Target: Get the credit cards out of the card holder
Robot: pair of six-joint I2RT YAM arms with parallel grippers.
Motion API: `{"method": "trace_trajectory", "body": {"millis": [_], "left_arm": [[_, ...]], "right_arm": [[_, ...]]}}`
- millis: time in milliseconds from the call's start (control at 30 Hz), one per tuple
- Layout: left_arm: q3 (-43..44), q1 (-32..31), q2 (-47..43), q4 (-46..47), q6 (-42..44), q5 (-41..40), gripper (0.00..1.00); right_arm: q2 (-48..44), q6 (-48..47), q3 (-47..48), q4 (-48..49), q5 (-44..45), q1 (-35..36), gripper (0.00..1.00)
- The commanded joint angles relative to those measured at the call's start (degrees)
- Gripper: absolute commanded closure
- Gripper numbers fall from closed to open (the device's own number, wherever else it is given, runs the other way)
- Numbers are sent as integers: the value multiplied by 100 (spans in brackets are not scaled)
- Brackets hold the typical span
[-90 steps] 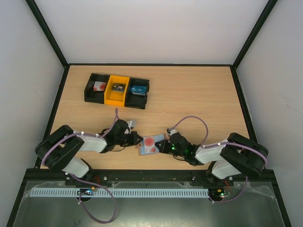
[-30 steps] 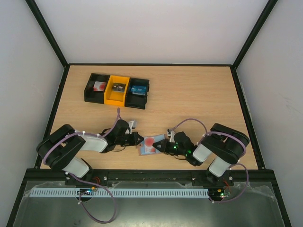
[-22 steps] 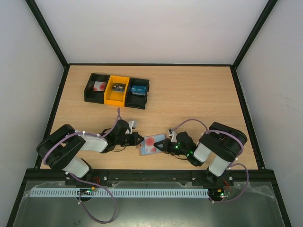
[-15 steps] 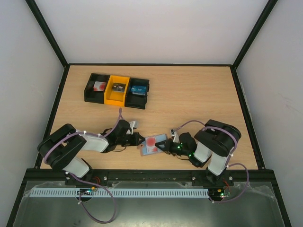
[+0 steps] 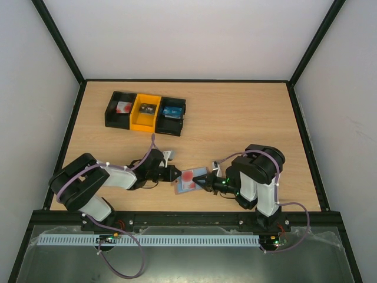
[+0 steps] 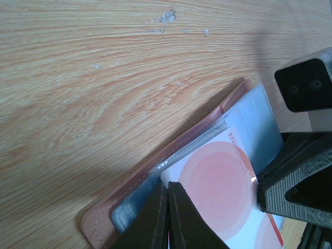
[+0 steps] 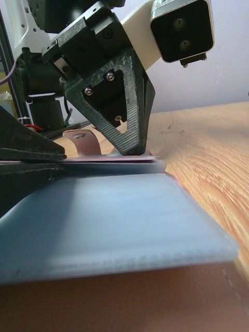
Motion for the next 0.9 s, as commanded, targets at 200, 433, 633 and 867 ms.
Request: {"method": "trace_trajectory", "body": {"millis": [200,433,633,867], "left_arm": [[-84,-148,173,-606,537,-266,97],[-184,-182,51,-547,647,-383,97],[-187,-187,-3,-457,698,-276,97],[-176,-191,-553,-444,309,-294,87]], "right_arm": [[-890,-579,-493,-507,515,4,98],[-2544,-1583,-158,-3251,960,4,98],[-3602,-2002,14,-4641,1286,4,98],[-4563,-2180,57,-5610,1699,4,98]]}}
